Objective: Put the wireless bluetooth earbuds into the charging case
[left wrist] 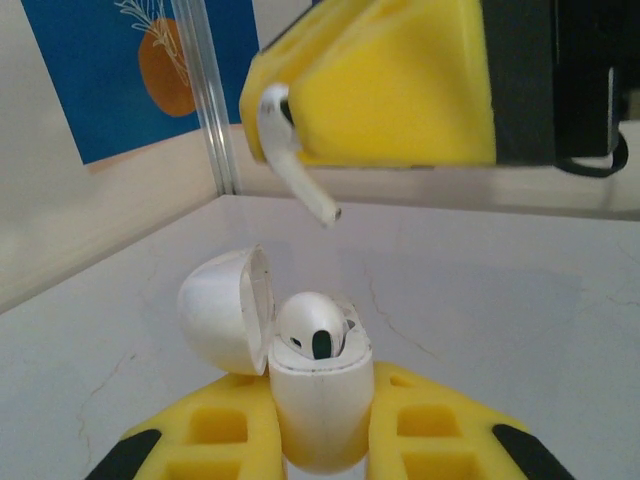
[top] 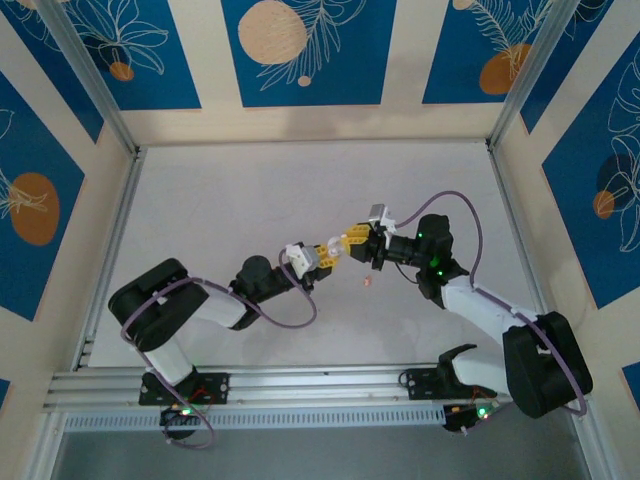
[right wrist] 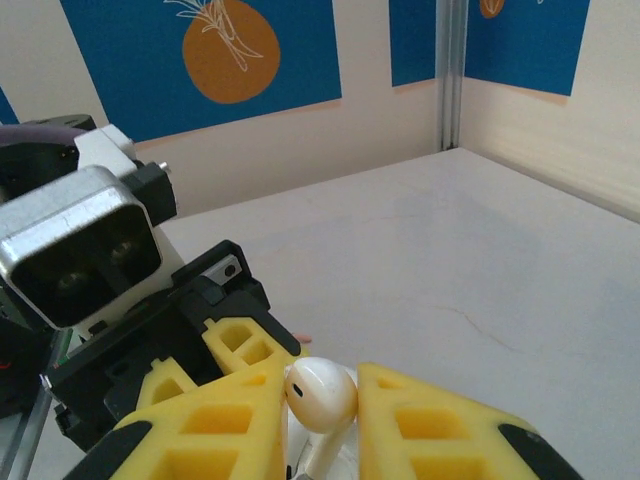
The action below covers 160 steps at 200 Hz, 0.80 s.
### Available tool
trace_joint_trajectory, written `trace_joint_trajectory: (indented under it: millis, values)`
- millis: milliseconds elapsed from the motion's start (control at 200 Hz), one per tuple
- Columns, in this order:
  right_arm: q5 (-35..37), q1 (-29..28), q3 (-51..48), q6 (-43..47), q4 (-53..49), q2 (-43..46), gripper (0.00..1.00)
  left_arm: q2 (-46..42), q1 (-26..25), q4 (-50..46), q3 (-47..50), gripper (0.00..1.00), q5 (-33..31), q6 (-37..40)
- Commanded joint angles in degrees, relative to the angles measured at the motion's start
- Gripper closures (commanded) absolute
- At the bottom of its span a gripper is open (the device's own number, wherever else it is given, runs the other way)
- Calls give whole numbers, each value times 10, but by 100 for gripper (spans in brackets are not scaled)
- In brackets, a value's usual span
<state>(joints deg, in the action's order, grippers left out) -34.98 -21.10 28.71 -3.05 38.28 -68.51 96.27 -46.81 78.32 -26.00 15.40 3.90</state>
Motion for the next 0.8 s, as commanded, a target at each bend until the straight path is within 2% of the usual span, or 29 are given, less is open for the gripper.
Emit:
trace_joint_trajectory:
  millis: [0,795]
  values:
    - [-2,-7,1,-14,35,-10,78,-17,-8,23,-15,88,6,-14]
    - [-2,-20,-9,-25,48,-22,78,-41,-9,24,-24,88,-13,-12]
